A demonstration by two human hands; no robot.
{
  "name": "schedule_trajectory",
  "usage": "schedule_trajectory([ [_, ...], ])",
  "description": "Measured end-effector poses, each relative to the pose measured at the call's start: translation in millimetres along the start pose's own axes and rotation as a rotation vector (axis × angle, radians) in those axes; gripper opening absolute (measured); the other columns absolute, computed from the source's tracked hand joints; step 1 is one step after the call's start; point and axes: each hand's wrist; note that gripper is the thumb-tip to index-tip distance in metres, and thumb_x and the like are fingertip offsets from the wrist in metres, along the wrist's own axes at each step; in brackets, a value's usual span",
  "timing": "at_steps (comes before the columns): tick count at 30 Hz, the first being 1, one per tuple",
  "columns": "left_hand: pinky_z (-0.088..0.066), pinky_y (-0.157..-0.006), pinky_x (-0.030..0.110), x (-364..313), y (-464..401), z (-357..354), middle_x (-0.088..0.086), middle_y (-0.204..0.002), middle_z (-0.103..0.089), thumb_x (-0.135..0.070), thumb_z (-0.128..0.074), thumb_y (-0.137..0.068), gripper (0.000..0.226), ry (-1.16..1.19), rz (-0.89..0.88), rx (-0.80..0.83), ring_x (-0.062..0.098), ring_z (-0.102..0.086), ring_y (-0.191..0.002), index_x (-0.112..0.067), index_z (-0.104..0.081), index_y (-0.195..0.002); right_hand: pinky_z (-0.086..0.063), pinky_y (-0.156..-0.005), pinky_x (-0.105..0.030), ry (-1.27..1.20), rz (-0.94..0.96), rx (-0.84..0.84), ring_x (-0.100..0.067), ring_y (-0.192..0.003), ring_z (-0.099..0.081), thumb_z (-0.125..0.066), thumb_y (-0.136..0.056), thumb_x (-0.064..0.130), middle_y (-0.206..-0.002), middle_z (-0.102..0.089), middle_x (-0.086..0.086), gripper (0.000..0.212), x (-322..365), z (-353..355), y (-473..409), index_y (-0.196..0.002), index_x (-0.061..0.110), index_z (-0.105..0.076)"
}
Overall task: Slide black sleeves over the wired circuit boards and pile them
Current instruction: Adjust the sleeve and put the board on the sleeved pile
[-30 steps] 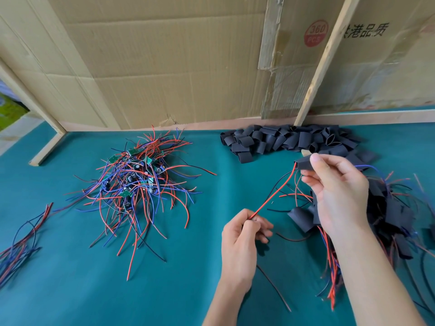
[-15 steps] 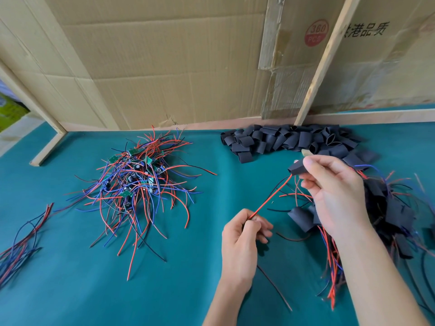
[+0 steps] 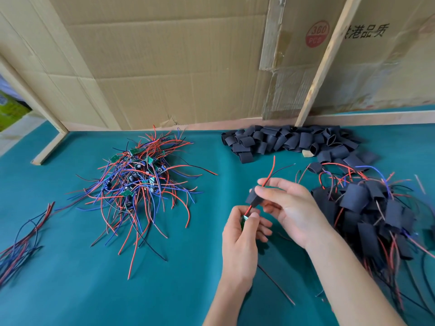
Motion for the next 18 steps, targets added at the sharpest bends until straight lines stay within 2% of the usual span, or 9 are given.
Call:
schedule_trajectory([
  [3, -0.051, -0.068, 0.028, 0, 1, 0, 0.015, -0.087, -0.074, -0.028, -0.053, -0.091, 0.016, 0.004, 0.010, -0.010, 0.021, -0.064, -0.074, -0.014, -0.052, -0.099, -0.050, -0.060, -0.021, 0.061, 0.027, 0.017, -0.012, -0.061, -0.061, -0.084, -0.071, 0.010, -0.086, -0.075, -0.014, 0.034, -1, 0, 1, -0.102, 0.007, -0.070],
  [7, -0.053, -0.071, 0.028, 1, 2, 0, 0.011, -0.089, -0.075, -0.026, -0.056, -0.091, 0.022, 0.008, 0.001, -0.026, 0.019, -0.066, -0.076, -0.013, -0.055, -0.109, -0.049, -0.062, -0.020, 0.035, 0.098, -0.083, -0.010, -0.062, -0.062, -0.077, -0.083, 0.002, -0.082, -0.078, -0.007, 0.022, 0, 7, -3, -0.103, 0.009, -0.069],
  [11, -0.054, -0.071, 0.029, 4, 1, 0, 0.010, -0.090, -0.075, -0.012, -0.051, -0.105, 0.009, -0.023, -0.015, -0.071, 0.020, -0.068, -0.077, -0.008, -0.059, -0.106, -0.050, -0.061, -0.018, -0.022, 0.144, -0.137, -0.009, -0.061, -0.060, -0.076, -0.084, 0.002, -0.078, -0.077, -0.004, 0.021, 4, 16, -6, -0.103, 0.009, -0.070],
  [13, -0.054, -0.070, 0.027, 4, 1, 0, 0.010, -0.090, -0.075, -0.011, -0.050, -0.107, 0.012, -0.045, -0.016, -0.083, 0.020, -0.069, -0.076, -0.007, -0.061, -0.105, -0.050, -0.061, -0.018, 0.045, 0.152, -0.099, -0.009, -0.063, -0.063, -0.077, -0.085, 0.003, -0.082, -0.079, -0.009, 0.023, 6, 17, -5, -0.105, 0.010, -0.068],
  [15, -0.053, -0.068, 0.026, 3, 0, -1, 0.011, -0.089, -0.075, -0.012, -0.049, -0.107, 0.013, -0.040, -0.018, -0.088, 0.019, -0.069, -0.075, -0.006, -0.060, -0.105, -0.048, -0.065, -0.025, 0.133, 0.135, -0.048, -0.011, -0.066, -0.063, -0.079, -0.084, 0.005, -0.088, -0.079, -0.015, 0.027, 6, 16, -3, -0.109, 0.011, -0.069],
  [18, -0.052, -0.066, 0.024, 3, 0, 0, 0.012, -0.087, -0.075, -0.011, -0.048, -0.108, 0.014, -0.008, -0.020, -0.097, 0.018, -0.068, -0.073, -0.004, -0.059, -0.103, -0.046, -0.069, -0.030, 0.194, 0.118, 0.017, -0.009, -0.064, -0.062, -0.083, -0.076, 0.016, -0.081, -0.076, -0.008, 0.043, 9, 19, -1, -0.116, 0.011, -0.069],
])
Point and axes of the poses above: each hand's wrist, its own y-axis away from the middle knuckle, its own z-axis out of the back of the hand, x = y × z
